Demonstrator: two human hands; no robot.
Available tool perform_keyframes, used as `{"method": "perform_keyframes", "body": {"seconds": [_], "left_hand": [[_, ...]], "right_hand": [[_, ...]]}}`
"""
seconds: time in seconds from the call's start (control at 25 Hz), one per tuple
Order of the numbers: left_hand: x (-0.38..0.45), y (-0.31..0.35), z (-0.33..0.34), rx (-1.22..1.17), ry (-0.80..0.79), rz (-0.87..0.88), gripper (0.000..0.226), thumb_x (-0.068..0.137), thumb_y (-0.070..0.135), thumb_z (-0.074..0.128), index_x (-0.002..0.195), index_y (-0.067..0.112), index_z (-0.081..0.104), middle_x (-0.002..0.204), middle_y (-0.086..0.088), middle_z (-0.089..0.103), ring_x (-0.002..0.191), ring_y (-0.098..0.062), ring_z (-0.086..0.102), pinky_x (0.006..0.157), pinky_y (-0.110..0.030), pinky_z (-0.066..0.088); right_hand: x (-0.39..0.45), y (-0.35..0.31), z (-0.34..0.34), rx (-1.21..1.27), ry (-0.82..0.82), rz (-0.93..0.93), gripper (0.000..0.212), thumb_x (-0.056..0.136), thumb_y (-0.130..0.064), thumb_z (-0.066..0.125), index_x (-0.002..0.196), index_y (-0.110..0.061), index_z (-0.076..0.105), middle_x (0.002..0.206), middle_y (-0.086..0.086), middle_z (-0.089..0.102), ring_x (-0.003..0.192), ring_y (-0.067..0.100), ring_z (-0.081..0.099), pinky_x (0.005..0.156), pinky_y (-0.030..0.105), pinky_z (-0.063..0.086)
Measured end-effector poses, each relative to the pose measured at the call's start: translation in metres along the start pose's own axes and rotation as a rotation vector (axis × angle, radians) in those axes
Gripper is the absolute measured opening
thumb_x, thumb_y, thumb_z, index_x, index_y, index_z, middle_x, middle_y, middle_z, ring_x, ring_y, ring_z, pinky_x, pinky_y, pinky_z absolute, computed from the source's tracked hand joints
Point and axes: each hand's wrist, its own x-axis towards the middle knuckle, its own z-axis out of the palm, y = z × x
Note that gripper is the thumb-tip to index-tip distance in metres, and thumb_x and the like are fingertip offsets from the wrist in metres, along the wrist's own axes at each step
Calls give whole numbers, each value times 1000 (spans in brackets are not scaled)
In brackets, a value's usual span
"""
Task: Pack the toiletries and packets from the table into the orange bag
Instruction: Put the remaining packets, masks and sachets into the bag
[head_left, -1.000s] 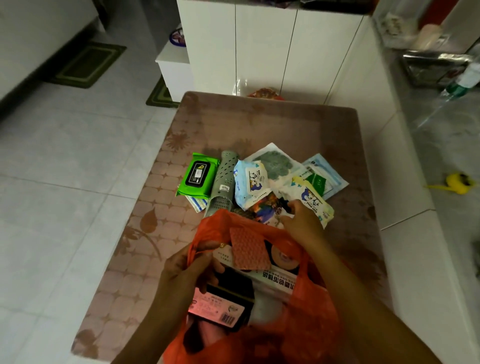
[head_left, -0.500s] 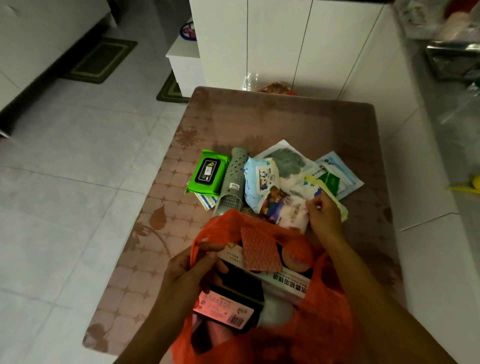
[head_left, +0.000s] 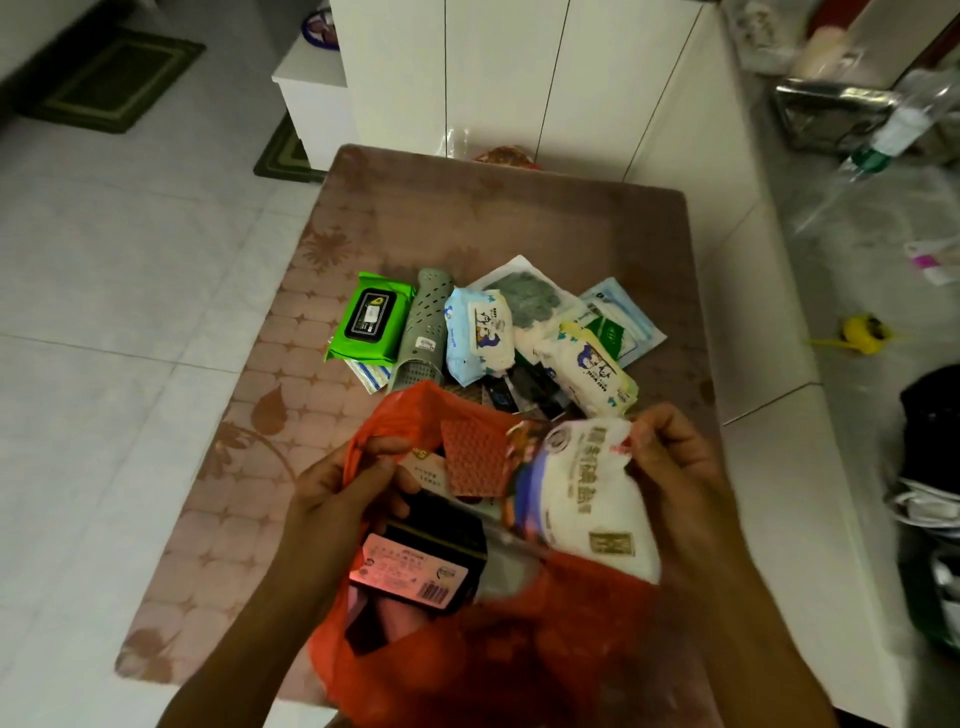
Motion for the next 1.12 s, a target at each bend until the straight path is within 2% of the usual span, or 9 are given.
{"method": "perform_keyframes", "body": {"seconds": [0.16,0.28,0.44,0.6,0.68,0.76,0.92,1.0,1.12], "left_hand": [[-7,-2,1,59,-4,36,26,95,6,48,95,16,72,73,-13,69,54,-24,55,51,-27,44],[-10,-6,8,154,12,23,26,95,10,51,91,23,73,68,-12,68,51,-19,58,51,-27,42],[-14,-14,21,191,-21,13,27,95,9,53,89,25,74,66,-16,65,50,-19,52,49,-25,37],[-20,-19,31,206,-17,19,18,94,13,56,93,22,71,69,-13,65,55,-23,50,43,-17,35],[-25,-21,30,557,168,187,16,89,19,65,104,23,62,84,-3,65,71,-18,60,56,-22,44],[-34,-24,30,959,355,572,39,82,23,69,116,17,52,106,-5,60,93,-20,58,76,-36,47],[-46,-70,73,1281,-314,1064,50,70,29,67,118,21,56,122,-7,64,110,-25,60,89,-45,53],[-31,-105,91,1575,-618,971,79,56,44,78,128,25,52,137,-8,57,123,-30,55,93,-53,50],[3,-124,93,1651,-705,801,93,46,58,79,128,26,49,123,-8,62,111,-33,59,84,-49,51]], "right_hand": [[12,80,-18,-422,131,142,14,93,-14,56,81,-8,55,81,6,67,74,24,67,60,34,57],[13,101,-50,-809,244,25,8,91,-20,60,92,-27,57,92,-4,66,76,10,67,65,44,58],[1,95,-77,-1171,105,-95,30,82,-23,71,102,-29,50,97,-18,49,89,6,54,64,12,41],[-6,110,-102,-1237,45,153,59,80,-28,74,130,-20,43,117,-3,51,101,12,53,71,15,40],[-8,111,-108,-1198,7,209,53,82,-28,72,128,-21,46,119,-4,54,96,9,56,69,15,44],[-5,116,-110,-1186,-4,148,44,81,-30,72,121,-22,55,124,-3,53,98,10,57,73,23,51],[-6,113,-95,-905,121,62,24,80,-34,72,95,-15,67,112,4,59,96,25,64,76,43,57],[-13,98,-85,-647,187,42,25,83,-37,66,89,-13,67,91,13,68,78,30,70,61,38,58],[-31,67,-77,-349,202,57,15,95,-19,53,94,-10,65,78,6,73,64,18,70,51,23,55]]}}
